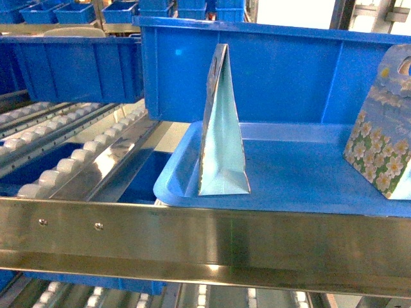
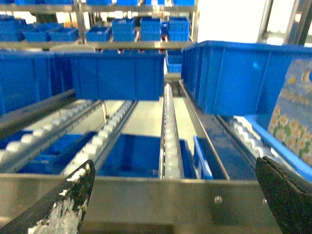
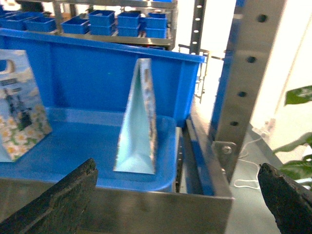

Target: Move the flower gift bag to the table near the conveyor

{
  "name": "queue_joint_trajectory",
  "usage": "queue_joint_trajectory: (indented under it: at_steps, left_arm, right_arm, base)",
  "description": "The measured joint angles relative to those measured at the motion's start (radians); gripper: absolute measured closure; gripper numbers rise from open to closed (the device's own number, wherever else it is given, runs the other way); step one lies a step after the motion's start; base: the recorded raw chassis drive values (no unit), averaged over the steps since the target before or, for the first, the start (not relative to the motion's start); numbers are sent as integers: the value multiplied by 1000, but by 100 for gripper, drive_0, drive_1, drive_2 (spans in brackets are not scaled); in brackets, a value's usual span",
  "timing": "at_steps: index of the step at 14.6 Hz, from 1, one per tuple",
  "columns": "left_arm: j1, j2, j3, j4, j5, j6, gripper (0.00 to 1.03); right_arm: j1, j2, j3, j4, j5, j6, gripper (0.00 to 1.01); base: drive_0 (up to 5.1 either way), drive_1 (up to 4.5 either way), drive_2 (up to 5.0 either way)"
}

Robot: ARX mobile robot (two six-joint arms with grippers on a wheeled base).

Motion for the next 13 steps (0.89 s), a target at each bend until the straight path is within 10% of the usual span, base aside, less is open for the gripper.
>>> queue_joint_trajectory:
  at_steps: [1, 3, 13]
  left_arm:
    - [-69, 444, 164, 313, -5, 11, 5]
    - [-211, 951, 519, 294, -135, 29, 5]
    - [-222, 1034, 566, 275, -135, 72, 5]
  right_arm:
    - [171, 396, 182, 257, 37, -45, 3]
    - [106, 930, 529, 313, -32, -109, 3]
    - [89, 988, 558, 242, 52, -124, 3]
  base:
    - [0, 0, 0]
    - [0, 0, 0]
    - [0, 0, 0]
